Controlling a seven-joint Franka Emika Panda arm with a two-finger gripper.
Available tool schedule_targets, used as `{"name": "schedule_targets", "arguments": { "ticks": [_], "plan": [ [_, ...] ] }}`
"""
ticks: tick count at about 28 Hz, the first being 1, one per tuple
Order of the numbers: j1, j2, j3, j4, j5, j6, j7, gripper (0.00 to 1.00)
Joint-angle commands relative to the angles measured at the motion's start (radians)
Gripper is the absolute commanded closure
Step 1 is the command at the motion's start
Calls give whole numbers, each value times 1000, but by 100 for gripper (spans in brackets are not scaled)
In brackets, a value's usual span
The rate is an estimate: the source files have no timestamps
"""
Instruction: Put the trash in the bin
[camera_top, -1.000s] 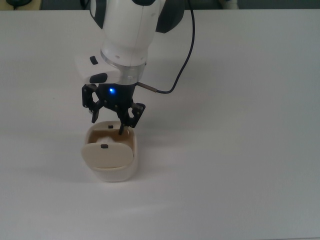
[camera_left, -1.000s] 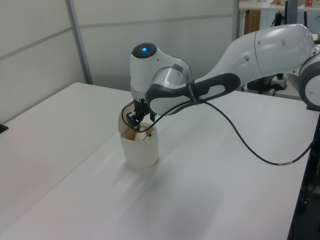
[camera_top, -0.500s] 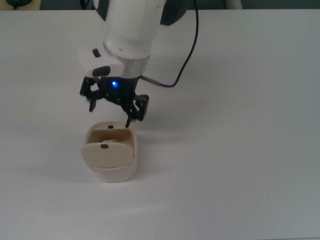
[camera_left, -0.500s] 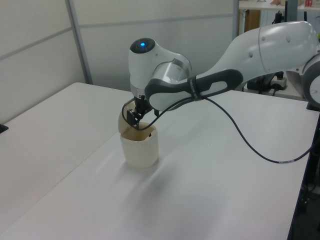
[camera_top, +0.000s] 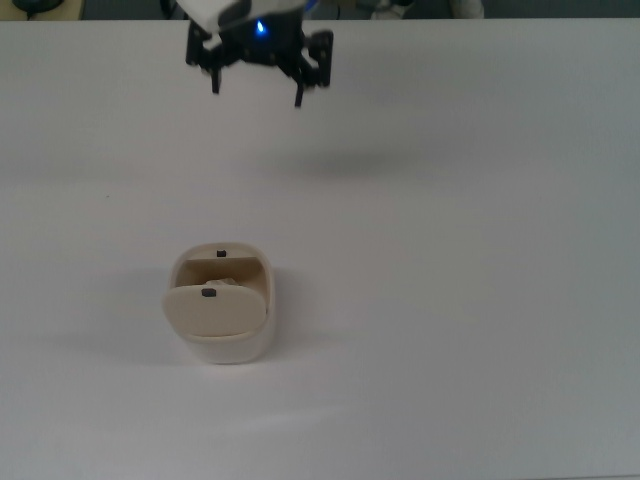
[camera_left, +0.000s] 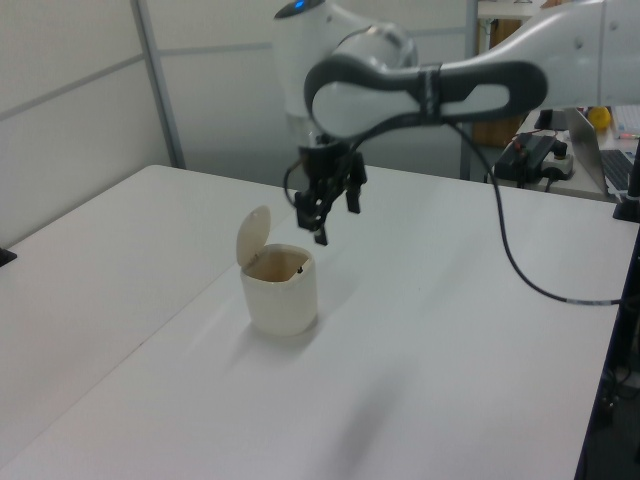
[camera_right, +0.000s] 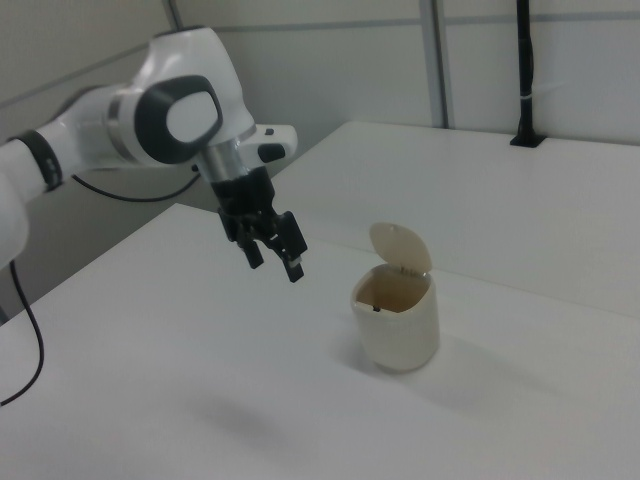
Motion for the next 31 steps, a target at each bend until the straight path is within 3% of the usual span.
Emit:
{"name": "schedule_targets", "arguments": {
  "ticks": [1, 4, 10, 31],
  "plan": [
    [-25, -96, -87, -33, 119, -96, -183, 0],
    [-23, -143, -157, -54, 157, -117, -261, 0],
    [-22, -163, -223, -88, 158, -117, -321, 0],
    [-26, -149, -296, -94, 142, -64, -362, 0]
  ]
}}
